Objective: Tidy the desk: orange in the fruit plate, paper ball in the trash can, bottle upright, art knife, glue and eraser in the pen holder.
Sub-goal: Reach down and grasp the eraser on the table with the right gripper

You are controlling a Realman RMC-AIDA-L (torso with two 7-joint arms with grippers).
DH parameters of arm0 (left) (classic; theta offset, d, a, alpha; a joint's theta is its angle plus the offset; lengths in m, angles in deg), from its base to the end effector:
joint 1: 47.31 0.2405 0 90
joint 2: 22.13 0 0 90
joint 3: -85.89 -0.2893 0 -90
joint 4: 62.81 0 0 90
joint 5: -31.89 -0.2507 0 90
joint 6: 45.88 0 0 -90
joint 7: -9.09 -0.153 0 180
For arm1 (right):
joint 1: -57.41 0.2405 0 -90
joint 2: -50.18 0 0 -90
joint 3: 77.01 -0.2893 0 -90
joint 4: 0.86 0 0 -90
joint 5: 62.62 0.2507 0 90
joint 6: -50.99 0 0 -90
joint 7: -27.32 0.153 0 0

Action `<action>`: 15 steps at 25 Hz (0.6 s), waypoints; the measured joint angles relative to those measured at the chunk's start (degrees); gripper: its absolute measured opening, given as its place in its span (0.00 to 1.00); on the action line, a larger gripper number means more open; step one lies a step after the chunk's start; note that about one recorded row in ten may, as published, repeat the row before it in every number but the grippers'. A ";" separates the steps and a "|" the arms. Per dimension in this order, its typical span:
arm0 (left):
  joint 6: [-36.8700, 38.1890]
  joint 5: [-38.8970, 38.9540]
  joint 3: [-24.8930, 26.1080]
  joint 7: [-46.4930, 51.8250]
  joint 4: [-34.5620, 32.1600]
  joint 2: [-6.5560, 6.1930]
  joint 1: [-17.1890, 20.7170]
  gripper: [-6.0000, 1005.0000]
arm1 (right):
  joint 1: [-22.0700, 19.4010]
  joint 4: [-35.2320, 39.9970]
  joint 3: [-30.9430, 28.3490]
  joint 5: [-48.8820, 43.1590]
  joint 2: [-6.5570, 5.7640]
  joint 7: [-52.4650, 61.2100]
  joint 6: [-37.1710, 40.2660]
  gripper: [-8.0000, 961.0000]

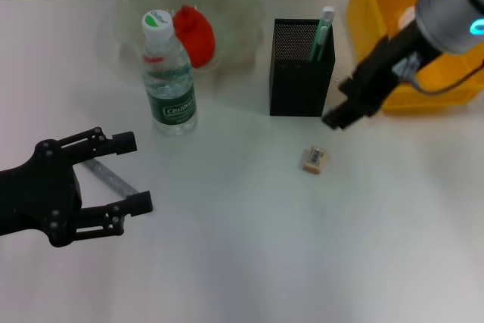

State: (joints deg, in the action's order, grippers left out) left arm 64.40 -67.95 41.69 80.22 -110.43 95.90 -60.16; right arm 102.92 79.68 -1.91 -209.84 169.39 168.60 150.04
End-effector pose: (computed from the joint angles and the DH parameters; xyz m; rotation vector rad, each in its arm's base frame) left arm -0.3340 0.2728 0.0283 -2.7279 -0.3825 -1.0072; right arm 0.1124 0.4240 -0.0035 -2.7551 0.6189 -0.4976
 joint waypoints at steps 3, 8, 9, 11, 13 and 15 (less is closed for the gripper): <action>-0.17 0.00 -0.14 -0.41 0.00 0.00 -0.17 0.82 | 0.85 -4.96 3.67 -0.68 0.06 0.53 -2.29 0.61; -0.38 0.00 0.08 -0.25 -0.01 -0.06 -0.53 0.82 | 0.19 -10.34 11.39 -0.82 0.15 0.53 -10.79 0.62; -0.44 0.00 0.08 -0.22 -0.01 -0.08 -0.55 0.82 | 0.17 -11.37 12.79 -0.83 0.17 0.53 -12.38 0.62; -0.58 0.00 0.08 -0.08 -0.01 -0.14 -0.55 0.82 | 0.70 -14.27 14.68 -0.86 0.24 0.85 -15.19 0.62; -0.80 0.00 0.08 -0.05 -0.02 -0.17 -0.55 0.82 | 1.12 -15.12 14.82 -0.87 0.27 1.03 -15.84 0.62; -0.99 0.00 0.08 -0.06 -0.02 -0.18 -0.55 0.82 | 2.33 -17.57 14.90 -0.88 0.32 1.59 -16.88 0.62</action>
State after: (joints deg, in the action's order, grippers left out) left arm 63.41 -67.95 41.77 80.16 -110.44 95.72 -60.70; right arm 105.25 62.11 12.99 -210.72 169.71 170.19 133.16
